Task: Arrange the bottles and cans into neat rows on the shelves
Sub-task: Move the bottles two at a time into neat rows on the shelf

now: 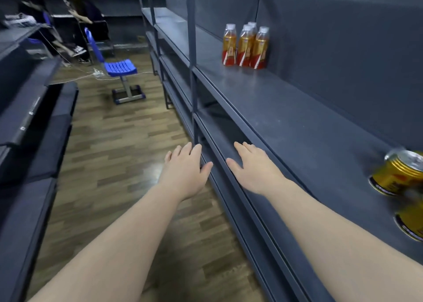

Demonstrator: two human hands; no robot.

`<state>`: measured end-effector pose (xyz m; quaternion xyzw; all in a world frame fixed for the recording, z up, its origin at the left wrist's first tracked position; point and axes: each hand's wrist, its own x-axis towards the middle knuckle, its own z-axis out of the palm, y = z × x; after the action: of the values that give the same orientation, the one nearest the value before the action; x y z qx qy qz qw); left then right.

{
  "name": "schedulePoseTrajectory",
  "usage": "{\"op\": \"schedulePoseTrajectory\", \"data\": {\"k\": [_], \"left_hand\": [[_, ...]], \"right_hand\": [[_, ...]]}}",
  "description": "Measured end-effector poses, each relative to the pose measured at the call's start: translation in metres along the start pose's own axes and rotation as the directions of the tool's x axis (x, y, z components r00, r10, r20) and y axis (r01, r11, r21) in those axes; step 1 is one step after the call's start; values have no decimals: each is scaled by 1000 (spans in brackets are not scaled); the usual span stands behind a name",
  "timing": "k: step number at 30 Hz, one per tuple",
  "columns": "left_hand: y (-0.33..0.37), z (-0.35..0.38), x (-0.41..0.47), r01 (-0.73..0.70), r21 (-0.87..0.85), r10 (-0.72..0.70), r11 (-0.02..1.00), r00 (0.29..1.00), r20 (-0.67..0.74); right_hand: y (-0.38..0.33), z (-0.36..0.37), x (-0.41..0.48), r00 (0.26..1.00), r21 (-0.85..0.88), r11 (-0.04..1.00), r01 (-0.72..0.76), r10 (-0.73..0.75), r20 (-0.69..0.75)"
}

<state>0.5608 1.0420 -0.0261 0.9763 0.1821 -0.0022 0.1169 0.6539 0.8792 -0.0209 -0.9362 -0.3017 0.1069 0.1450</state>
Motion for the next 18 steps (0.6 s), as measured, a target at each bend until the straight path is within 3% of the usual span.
{"op": "schedulePoseTrajectory", "data": {"k": [18], "left_hand": [[-79, -27, 247, -163, -38, 162, 986, 986, -30]], "right_hand": [[-30, -24, 245, 992, -24, 996, -91, 88, -85]]}}
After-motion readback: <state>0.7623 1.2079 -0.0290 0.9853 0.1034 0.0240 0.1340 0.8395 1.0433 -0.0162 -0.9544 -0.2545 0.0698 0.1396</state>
